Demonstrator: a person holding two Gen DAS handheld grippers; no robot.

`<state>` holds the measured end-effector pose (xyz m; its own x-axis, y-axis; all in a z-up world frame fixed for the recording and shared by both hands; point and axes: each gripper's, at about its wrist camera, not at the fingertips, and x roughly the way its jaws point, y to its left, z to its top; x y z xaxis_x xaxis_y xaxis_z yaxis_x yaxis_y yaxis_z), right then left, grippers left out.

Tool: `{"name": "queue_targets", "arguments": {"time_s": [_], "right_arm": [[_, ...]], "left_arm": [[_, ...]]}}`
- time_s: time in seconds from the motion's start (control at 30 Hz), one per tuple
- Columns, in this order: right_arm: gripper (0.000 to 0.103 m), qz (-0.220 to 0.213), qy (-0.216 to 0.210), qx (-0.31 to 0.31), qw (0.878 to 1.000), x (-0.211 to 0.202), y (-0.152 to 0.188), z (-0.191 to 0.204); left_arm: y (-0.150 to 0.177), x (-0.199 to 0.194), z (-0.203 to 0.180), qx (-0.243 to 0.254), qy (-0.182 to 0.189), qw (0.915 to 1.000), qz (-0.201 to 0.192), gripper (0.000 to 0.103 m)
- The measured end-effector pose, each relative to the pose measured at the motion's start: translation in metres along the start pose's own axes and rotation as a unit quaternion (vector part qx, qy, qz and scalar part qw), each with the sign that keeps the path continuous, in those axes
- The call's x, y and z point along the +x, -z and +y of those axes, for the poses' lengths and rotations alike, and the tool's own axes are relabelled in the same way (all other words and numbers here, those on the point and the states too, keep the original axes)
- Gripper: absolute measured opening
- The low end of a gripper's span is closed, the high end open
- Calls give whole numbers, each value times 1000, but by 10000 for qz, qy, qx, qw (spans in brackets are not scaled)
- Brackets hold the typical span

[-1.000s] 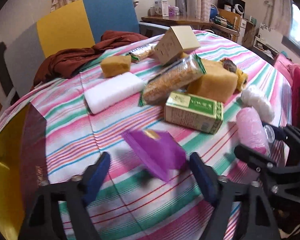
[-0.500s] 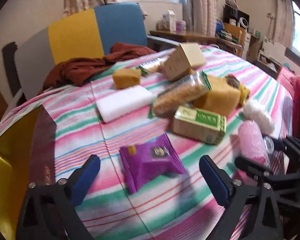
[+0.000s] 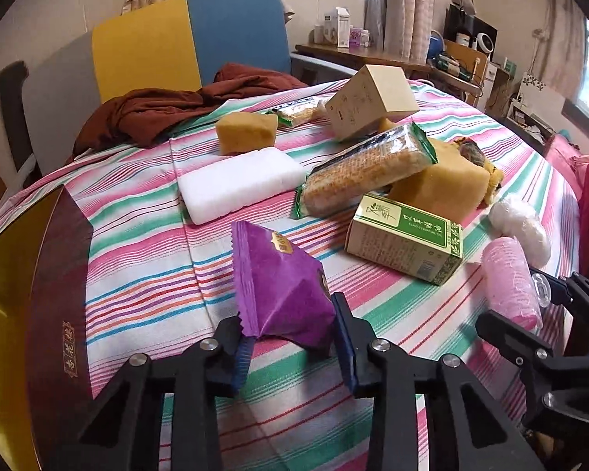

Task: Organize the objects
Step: 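Close the left tool on the purple snack packet and lift it, then carry the purple packet with the left tool into the gold tray while the right tool drops the curler there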

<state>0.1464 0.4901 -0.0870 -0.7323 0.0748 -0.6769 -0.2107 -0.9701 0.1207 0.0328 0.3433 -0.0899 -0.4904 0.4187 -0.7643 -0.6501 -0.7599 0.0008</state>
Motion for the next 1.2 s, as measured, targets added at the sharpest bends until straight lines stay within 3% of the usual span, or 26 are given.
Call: {"name": "queue_targets", "arguments": {"time_s": [0.2,0.33,0.7,0.93,1.2], "right_arm": [[73,21,48,-9,10000,0,-1,1],[72,66,-4,46,10000,-2,-2,2],[72,160,-269,-127,9994,-16,-6,27],[72,9,-543,-394,9977,-25,-28,66],[72,-104,-1160,-856,9895,-18,-67,144]], "left_arm": [[4,-7,6,-141,108,9998,-20,35],[10,-18,12,-263,391,9989,-22,35],[15,-69,23,-480,847,9948,-313,35],[17,-103,52,-607,755,9937,-565,35],[27,-124,124,-1165,348,9909,-576,35]]}}
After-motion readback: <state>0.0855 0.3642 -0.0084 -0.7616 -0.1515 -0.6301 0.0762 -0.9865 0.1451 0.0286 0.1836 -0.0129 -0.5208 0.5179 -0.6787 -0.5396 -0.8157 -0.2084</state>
